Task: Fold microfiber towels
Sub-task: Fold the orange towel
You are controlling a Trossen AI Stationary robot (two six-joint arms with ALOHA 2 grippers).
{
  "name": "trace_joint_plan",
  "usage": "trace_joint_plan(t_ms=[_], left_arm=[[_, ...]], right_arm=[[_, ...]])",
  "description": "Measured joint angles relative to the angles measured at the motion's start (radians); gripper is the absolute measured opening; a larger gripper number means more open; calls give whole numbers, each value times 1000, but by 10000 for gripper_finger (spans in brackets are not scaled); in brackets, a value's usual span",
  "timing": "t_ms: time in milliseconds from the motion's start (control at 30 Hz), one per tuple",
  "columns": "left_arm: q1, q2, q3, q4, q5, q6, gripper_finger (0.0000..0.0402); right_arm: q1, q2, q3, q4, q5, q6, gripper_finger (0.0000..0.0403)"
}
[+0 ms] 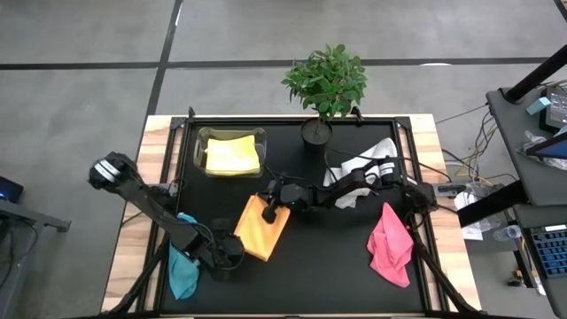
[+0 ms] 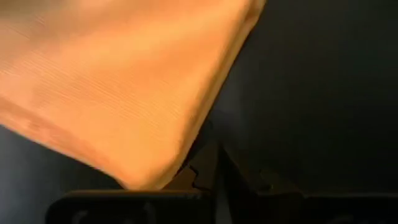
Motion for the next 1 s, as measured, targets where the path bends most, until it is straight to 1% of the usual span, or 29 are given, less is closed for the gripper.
trace_joint_plan(t_ms=[133, 167, 200, 333, 400, 533, 667, 800, 1000], left_arm=[[6, -66, 18, -92, -4, 1, 6], [6, -82, 16, -109, -25, -2, 6], [6, -98, 14, -127, -62, -6, 6], [9, -114, -39, -175, -273, -3, 6], [29, -113, -82, -167, -316, -1, 6], [91, -89, -178, -107, -319, 0, 6], [158, -73, -243, 59, -325, 93, 6], [205, -68, -270, 182, -324, 177, 6], [240, -42, -289, 255, -259, 226, 6]], right_arm=[[2, 0, 0, 22, -3, -3, 8], [2, 0, 0, 27, -3, -4, 8], [2, 0, 0, 33, -3, -12, 8], [2, 0, 4, 34, -2, -41, 8], [3, 0, 7, 33, -12, -51, 8], [9, 0, 19, 33, -13, -69, 8], [9, 0, 30, 33, -16, -90, 8], [8, 0, 45, 31, -15, -100, 8], [8, 0, 82, 27, -15, -116, 8]])
